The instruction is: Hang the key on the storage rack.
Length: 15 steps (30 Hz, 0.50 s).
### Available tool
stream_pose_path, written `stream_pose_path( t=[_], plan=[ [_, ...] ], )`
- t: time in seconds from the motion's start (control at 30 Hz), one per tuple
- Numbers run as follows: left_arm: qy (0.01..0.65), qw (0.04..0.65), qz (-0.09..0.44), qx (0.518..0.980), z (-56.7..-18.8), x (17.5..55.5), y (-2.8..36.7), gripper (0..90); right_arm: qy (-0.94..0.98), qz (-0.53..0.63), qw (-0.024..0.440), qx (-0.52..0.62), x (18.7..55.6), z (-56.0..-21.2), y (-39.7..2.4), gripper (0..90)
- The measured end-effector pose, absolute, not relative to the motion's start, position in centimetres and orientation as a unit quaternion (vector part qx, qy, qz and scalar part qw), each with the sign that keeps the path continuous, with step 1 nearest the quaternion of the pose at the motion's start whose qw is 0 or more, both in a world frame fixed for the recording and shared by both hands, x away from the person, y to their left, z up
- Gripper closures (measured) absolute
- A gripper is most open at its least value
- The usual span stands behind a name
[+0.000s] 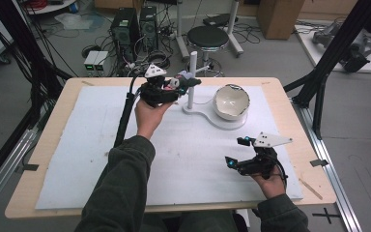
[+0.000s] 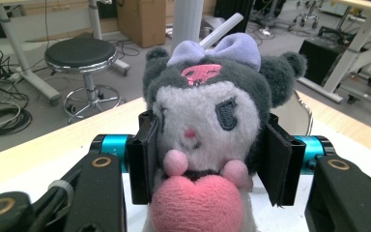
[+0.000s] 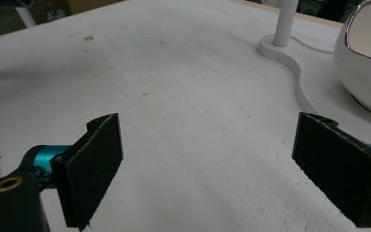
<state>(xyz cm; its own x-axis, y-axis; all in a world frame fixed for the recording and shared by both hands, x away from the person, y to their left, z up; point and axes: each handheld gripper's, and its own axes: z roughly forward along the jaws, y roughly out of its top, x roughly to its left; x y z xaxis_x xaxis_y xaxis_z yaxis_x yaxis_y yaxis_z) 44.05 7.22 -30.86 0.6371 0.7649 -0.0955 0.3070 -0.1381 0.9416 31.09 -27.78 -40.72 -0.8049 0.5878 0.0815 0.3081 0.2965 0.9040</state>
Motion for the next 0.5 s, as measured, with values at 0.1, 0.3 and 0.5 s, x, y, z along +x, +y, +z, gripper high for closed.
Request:
stream_pose_path(
  t=[0.1,0.3,0.5],
  plan=[
    [0.373,0.54,0.21,0.725,-31.2,43.9,7.4,47.7,0.792,0.524,0.136,0.282,31.1,-40.7,-27.8,9.8],
    [0.379,0.535,0.21,0.726,-31.9,43.8,7.7,47.7,0.792,0.524,0.135,0.282,31.1,-40.7,-27.8,9.8],
    [0.388,0.53,0.208,0.725,-32.6,43.7,8.2,47.6,0.791,0.525,0.134,0.284,31.1,-40.7,-27.9,9.8]
  ],
)
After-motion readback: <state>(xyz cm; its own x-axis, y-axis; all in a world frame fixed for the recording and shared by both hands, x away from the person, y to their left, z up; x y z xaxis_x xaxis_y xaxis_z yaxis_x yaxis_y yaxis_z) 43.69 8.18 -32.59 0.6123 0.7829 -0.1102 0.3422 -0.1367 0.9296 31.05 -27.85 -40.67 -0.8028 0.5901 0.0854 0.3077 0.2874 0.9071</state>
